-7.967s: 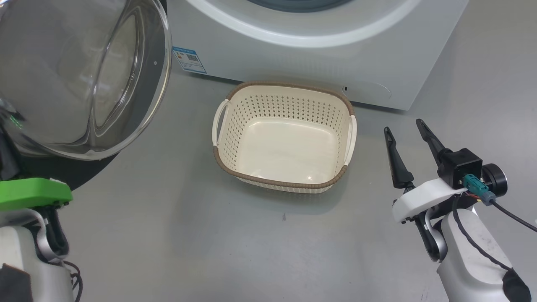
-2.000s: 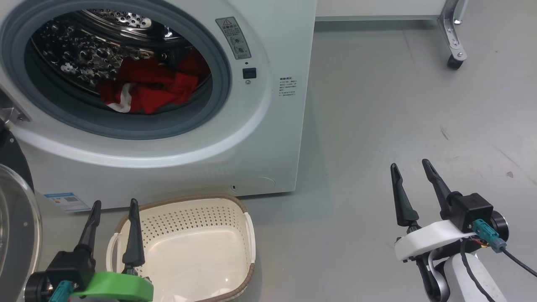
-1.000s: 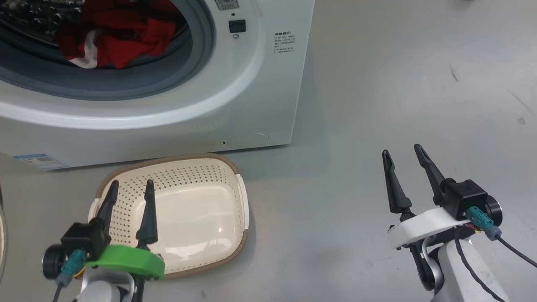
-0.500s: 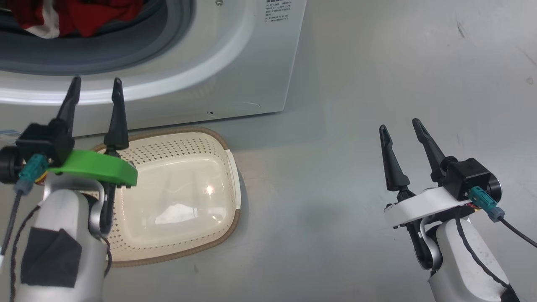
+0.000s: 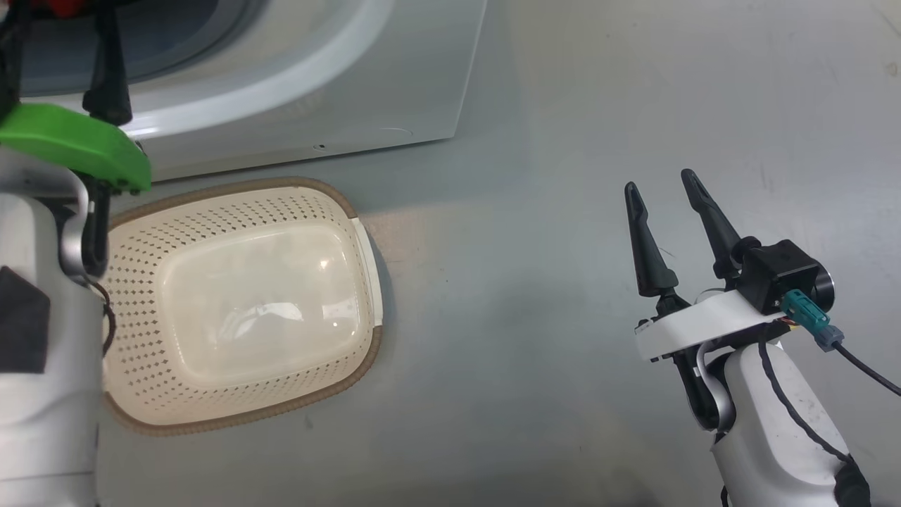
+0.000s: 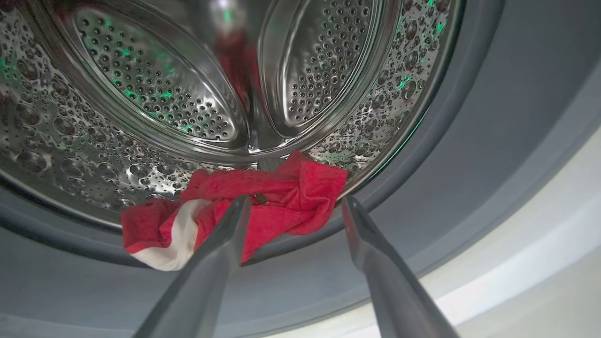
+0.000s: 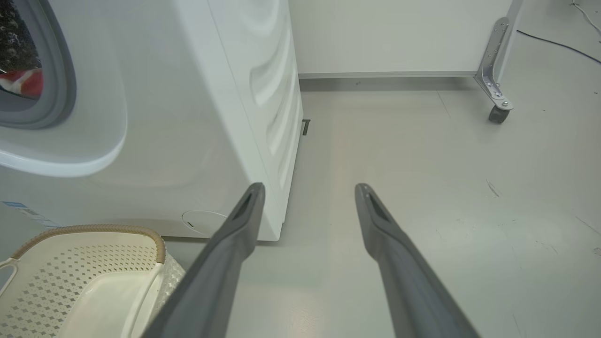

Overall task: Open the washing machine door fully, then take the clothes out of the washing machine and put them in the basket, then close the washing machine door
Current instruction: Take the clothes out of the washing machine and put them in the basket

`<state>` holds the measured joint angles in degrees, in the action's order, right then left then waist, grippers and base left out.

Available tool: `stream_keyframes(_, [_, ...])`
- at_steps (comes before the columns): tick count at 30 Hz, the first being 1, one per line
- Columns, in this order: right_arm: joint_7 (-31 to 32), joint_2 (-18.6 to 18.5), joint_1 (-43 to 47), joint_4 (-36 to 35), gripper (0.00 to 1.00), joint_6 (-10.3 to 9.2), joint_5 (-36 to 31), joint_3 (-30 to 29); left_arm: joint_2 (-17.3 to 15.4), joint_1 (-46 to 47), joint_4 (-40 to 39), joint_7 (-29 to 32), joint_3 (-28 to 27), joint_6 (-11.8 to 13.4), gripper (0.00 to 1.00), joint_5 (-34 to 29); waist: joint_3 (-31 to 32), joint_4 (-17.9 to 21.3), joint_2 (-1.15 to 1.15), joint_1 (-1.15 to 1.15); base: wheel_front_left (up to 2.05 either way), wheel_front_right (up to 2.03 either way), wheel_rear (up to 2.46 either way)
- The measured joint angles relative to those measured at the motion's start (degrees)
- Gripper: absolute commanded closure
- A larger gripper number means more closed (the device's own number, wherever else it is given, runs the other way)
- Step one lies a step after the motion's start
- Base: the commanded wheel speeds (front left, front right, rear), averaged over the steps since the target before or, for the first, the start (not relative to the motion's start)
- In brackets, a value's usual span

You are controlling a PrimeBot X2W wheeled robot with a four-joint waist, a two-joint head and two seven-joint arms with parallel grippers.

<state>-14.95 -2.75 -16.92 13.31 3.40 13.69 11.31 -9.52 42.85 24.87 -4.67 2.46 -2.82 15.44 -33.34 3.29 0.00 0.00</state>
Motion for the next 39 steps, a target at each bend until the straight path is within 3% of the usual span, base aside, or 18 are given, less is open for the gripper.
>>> stream_keyframes(13, [0.0,0.0,-2.0,-0.4,0.0,0.0,1.2,2.1,-3.4,11.0,6.6,6.4,0.6,0.0,0.0,-1.7,-4.8,3.0,0.0,0.0,0.0,0.0,0.0])
stream_keyframes(21, [0.0,0.0,-2.9,-0.7,0.0,-0.01,2.7,3.2,-6.5,17.4,9.8,10.6,-0.3,1.3,0.0,-3.2,-7.6,5.0,0.0,0.0,0.0,0.0,0.0])
stream_keyframes(30, [0.0,0.0,-4.0,-1.2,0.0,-0.32,4.0,3.9,-6.6,21.3,14.0,14.7,-1.9,2.8,0.0,-2.8,-10.6,7.1,0.0,0.01,0.0,0.0,0.0])
stream_keyframes(39, [0.0,0.0,-4.3,-1.4,0.0,-1.04,4.4,3.7,-6.6,23.7,16.2,15.0,-2.6,4.6,0.0,-2.4,-12.8,8.0,0.0,0.0,0.0,0.0,0.0])
